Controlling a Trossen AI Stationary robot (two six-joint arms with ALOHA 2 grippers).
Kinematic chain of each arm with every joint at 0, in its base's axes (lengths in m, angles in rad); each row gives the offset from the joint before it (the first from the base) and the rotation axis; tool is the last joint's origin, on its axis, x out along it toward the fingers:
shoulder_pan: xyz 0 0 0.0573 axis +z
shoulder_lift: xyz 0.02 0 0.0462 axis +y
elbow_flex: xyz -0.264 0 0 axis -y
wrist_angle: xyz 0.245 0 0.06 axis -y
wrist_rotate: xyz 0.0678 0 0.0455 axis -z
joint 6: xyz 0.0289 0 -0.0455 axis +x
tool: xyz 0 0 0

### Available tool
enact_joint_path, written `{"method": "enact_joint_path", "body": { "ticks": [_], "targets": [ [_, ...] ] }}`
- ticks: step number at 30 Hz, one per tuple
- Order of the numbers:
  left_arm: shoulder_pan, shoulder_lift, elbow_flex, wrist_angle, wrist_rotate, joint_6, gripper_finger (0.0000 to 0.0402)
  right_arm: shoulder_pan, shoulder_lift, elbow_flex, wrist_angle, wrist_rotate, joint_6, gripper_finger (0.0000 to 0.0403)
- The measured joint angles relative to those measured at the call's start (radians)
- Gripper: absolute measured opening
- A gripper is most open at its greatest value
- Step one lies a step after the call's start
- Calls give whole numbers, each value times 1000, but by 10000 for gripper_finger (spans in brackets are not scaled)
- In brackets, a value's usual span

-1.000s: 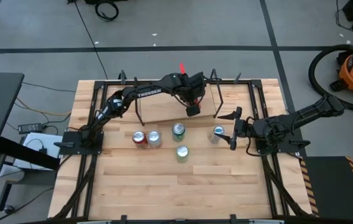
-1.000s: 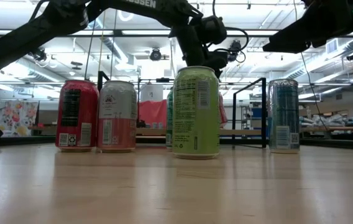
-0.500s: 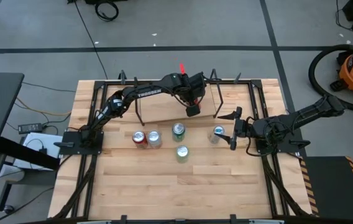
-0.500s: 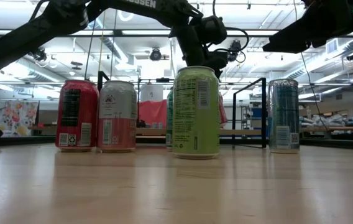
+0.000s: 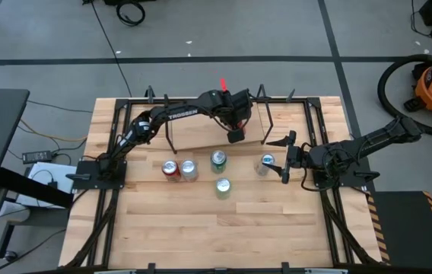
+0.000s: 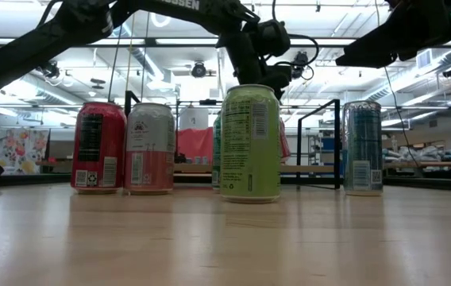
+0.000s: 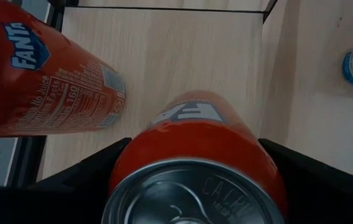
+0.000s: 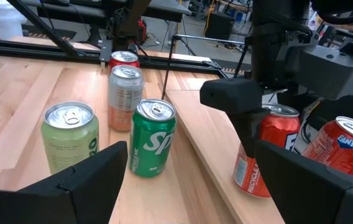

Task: Place canned beverage on shelf
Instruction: Put the red soda can on the shelf aligned with the red soda can

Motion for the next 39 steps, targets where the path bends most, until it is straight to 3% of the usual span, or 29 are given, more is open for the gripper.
{"method": "enact_joint_path", "body": {
  "ticks": [7,19,30,39],
  "targets": [
    [-1,8,-6,-13,-14,4,370,0,0,0,0,0,0,364],
    [-7,4,-3,-22,-50,30,372,0,0,0,0,0,0,364],
    [-33,-30,-2,-106,-136,79,370,0,0,0,0,-3,1,364],
    [-33,-34,-1,-211,-140,79,370,0,0,0,-4,-7,4,364]
  ]
}}
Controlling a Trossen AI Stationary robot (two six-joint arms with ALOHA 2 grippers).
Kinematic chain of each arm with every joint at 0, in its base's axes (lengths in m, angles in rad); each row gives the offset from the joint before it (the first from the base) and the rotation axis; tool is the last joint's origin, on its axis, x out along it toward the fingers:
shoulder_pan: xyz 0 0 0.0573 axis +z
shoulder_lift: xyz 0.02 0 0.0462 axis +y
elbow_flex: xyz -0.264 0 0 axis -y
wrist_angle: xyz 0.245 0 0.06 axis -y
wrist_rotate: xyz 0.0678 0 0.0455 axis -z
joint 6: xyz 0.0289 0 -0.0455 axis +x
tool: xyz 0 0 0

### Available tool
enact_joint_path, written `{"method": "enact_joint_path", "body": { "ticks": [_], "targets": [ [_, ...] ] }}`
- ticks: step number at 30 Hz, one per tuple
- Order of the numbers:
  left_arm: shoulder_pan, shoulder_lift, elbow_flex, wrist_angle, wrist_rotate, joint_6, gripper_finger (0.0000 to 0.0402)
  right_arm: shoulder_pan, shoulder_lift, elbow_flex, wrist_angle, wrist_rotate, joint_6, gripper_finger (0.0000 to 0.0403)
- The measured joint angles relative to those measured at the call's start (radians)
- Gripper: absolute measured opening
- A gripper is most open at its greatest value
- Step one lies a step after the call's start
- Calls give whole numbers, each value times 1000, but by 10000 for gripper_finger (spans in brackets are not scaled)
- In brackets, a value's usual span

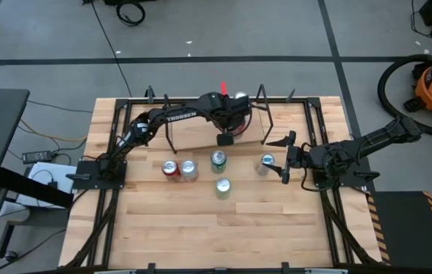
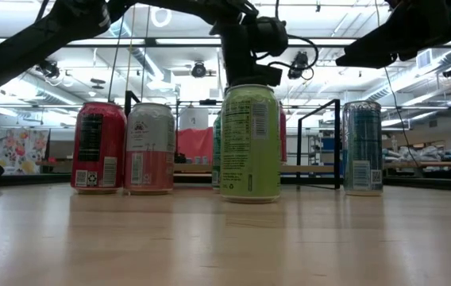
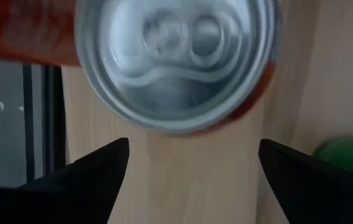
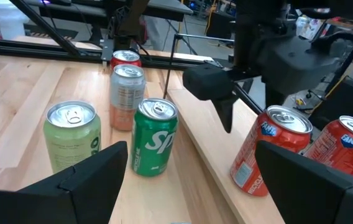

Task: Place canned beverage on shelf
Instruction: Put the red soda can on the shelf aligned with the red soda can

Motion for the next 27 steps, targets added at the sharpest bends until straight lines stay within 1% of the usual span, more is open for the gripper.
{"method": "enact_joint_path", "body": {
  "ticks": [4,7,17,27],
  "targets": [
    [0,0,0,-20,4,-6,370,0,0,0,0,0,0,364],
    [0,0,0,-27,31,-7,361,0,0,0,0,0,0,364],
    [-10,3,0,38,44,-5,297,0,0,0,0,-1,1,364],
    [-3,7,1,132,35,-30,248,0,0,0,0,-2,1,364]
  ]
}}
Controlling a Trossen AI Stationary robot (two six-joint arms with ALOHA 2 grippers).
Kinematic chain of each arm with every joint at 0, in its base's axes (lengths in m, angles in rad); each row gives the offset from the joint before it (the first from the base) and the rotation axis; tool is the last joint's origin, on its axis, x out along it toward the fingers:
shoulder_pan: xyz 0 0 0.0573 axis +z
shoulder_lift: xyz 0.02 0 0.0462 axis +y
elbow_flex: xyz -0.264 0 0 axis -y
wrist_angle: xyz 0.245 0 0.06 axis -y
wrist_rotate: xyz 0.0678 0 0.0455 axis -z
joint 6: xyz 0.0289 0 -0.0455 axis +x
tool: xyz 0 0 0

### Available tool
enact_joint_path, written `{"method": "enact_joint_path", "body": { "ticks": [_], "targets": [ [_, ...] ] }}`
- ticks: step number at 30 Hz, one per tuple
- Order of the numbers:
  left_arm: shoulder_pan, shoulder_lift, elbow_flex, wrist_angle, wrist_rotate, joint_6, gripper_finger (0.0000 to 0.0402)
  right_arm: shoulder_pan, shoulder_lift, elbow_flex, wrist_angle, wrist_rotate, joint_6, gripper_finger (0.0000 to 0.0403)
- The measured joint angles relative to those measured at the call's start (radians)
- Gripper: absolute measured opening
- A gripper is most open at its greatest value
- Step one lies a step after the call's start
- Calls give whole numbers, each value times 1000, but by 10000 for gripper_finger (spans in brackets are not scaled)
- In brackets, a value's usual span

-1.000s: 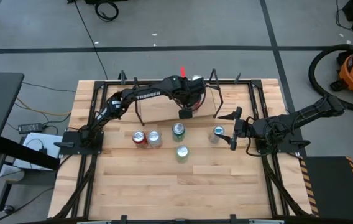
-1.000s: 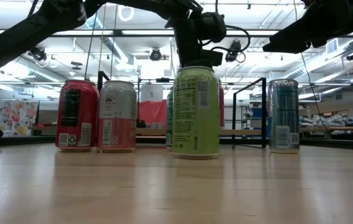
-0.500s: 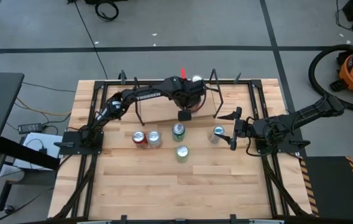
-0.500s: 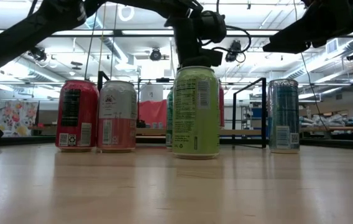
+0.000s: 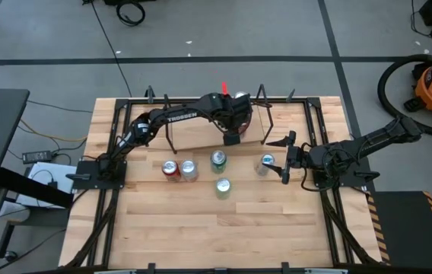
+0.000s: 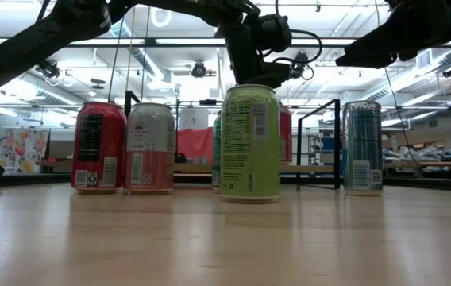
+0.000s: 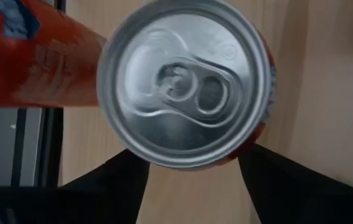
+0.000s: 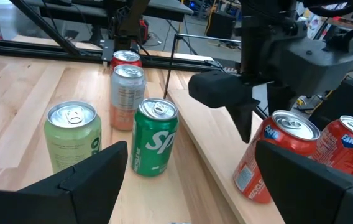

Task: Place canned beverage on shelf
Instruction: Put the red soda can on the shelf aligned with the red soda can

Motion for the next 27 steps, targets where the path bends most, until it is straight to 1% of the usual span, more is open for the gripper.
{"method": "enact_joint_path", "body": {
  "ticks": [5,9,22,27],
  "targets": [
    [-1,0,0,30,1,-46,223,0,0,0,0,0,0,364],
    [-4,0,0,43,2,-93,212,0,0,0,0,0,0,364],
    [-10,0,0,107,3,-241,210,0,0,0,1,0,0,364],
    [-10,0,0,132,3,-259,210,0,0,0,1,0,0,364]
  ]
}}
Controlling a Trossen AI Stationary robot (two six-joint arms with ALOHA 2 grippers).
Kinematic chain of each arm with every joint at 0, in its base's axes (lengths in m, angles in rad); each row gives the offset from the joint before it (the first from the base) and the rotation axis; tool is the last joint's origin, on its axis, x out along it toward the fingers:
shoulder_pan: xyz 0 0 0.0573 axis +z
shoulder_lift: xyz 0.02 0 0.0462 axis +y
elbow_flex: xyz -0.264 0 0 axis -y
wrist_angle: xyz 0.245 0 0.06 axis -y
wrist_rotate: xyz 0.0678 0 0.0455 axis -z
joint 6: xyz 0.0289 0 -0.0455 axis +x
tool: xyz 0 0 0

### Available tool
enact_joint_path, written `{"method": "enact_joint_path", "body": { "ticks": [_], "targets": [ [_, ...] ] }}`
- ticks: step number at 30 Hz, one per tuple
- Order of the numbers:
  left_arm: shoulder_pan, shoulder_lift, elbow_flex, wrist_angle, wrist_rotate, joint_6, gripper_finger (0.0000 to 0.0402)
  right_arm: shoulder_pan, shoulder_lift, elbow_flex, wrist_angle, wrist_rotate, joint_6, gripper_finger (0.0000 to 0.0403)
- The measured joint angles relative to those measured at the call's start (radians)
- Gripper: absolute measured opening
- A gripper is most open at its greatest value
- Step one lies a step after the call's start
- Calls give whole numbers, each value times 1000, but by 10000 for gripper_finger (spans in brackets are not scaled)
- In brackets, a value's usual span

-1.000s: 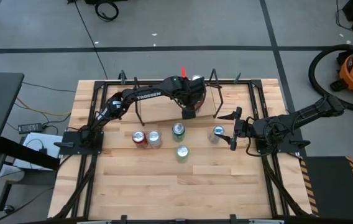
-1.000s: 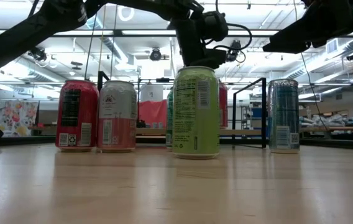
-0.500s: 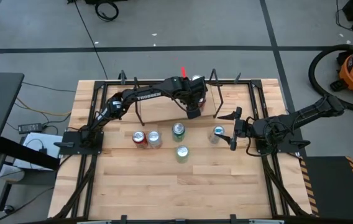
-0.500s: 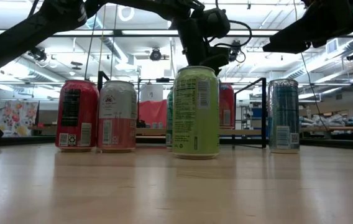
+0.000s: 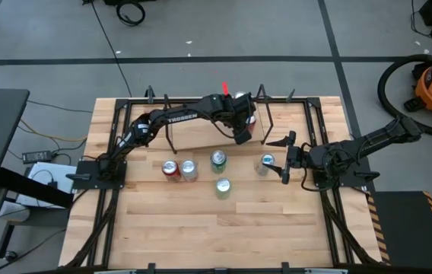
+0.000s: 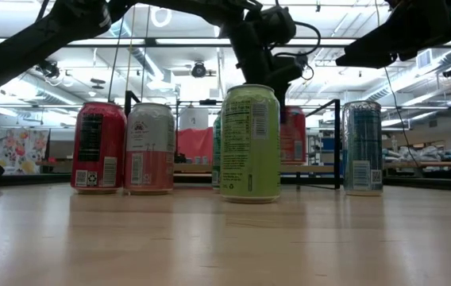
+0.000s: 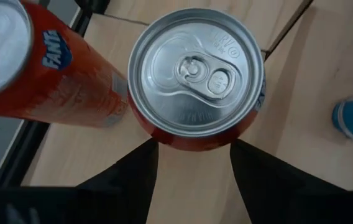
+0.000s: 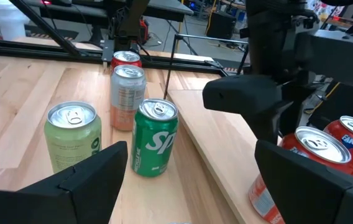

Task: Place canned beverage on shelf
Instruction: Put the red soda can on the shelf aligned with the red soda can, then put the green soda can on the shelf

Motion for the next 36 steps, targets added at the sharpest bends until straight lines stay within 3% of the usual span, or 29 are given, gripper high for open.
{"method": "enact_joint_path", "body": {
  "ticks": [13,28,36],
  "targets": [
    [-2,-11,6,-41,-2,32,210,0,0,0,0,0,0,364],
    [-49,-93,16,-340,-1,89,210,0,16,1,-7,1,2,364],
    [-113,-173,16,-406,116,59,210,0,27,1,-2,1,0,364]
  ]
}}
